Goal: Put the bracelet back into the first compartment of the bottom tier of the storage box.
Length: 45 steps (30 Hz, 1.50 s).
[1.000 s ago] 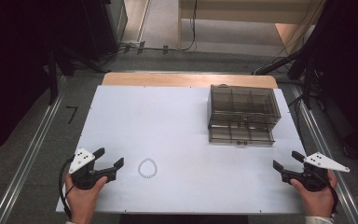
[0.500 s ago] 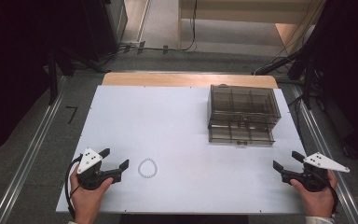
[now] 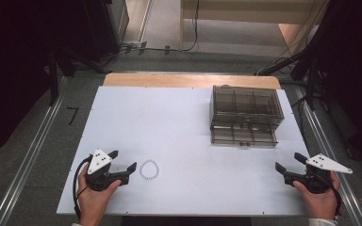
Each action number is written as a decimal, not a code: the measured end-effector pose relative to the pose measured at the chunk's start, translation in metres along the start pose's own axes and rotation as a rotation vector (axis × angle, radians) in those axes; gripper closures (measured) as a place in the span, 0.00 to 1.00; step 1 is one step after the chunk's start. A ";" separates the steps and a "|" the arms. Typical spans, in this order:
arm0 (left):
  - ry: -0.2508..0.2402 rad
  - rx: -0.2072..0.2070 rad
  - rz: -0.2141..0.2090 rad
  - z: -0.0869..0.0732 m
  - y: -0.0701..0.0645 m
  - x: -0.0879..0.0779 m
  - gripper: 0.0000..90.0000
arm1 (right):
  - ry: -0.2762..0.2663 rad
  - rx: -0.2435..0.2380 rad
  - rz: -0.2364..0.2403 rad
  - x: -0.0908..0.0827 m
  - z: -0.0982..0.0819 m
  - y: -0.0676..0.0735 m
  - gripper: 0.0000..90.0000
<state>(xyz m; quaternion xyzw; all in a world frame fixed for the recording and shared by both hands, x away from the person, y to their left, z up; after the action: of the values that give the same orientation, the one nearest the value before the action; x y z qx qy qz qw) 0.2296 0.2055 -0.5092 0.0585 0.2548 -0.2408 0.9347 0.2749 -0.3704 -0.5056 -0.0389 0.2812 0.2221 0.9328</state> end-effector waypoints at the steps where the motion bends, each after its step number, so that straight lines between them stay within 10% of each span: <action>1: 0.000 0.000 0.000 0.000 0.000 0.000 0.20 | 0.000 0.000 0.000 0.000 0.000 0.000 0.13; 45: 0.127 0.074 -0.043 -0.001 -0.017 0.036 0.46 | 0.015 -0.001 0.003 0.002 -0.001 0.001 0.14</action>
<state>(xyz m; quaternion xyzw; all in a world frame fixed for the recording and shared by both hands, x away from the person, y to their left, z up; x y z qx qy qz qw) 0.2480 0.1758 -0.5280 0.1026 0.3059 -0.2659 0.9084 0.2757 -0.3689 -0.5079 -0.0406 0.2882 0.2234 0.9303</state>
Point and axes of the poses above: each handheld gripper's, and its own axes: x roughly forward along the jaws, z roughly out of its top, y roughly to its left, the point moved 3 cm from there along x, roughly forward along the jaws, and after that the axes turned 3 degrees about x, right-handed, at the moved point
